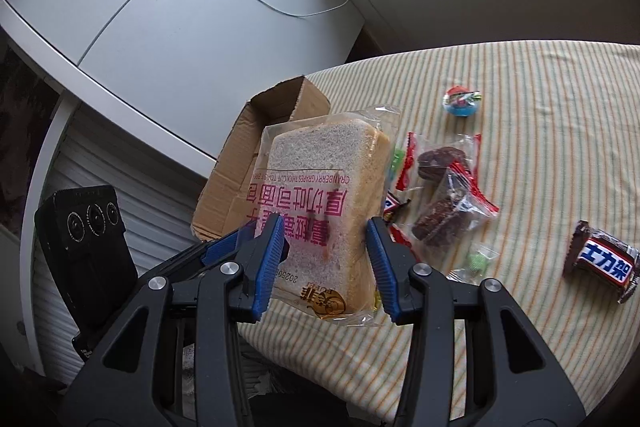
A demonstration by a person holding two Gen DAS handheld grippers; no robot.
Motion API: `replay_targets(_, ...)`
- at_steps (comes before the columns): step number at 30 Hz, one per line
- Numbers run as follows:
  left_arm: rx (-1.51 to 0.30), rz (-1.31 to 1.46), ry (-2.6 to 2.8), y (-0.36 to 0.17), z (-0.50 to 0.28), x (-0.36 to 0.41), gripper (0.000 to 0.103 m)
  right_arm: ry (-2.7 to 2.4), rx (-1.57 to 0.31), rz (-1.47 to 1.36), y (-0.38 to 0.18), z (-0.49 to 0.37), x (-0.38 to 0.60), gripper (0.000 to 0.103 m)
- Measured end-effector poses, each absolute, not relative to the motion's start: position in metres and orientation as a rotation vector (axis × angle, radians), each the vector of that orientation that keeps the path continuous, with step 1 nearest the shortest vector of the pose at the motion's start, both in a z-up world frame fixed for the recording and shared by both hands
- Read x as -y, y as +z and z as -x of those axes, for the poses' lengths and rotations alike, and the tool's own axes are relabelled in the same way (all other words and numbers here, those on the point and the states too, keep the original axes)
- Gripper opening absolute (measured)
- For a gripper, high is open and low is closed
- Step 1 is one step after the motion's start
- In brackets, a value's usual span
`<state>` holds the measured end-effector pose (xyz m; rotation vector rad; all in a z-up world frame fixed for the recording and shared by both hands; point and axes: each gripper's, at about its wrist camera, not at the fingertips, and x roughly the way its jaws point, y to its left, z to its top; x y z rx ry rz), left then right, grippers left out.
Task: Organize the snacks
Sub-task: 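Carry the bread with the left tool into the cardboard box and release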
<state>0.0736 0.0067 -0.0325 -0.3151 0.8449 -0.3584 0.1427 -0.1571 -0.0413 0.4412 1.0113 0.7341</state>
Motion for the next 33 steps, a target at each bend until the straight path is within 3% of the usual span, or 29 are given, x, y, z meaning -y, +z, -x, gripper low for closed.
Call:
replay_targets(18,-0.770,0.421,-0.127,-0.028,-0.063,-0.128,0.037,0.926,-1.048,-0.297,-0.030,-0.169,0.009,0.046)
replay_targets(33,-0.795,0.440,-0.035,-0.045,-0.065,-0.168,0.037,0.940,-1.090,-0.217,-0.038,-0.171,-0.032,0.046)
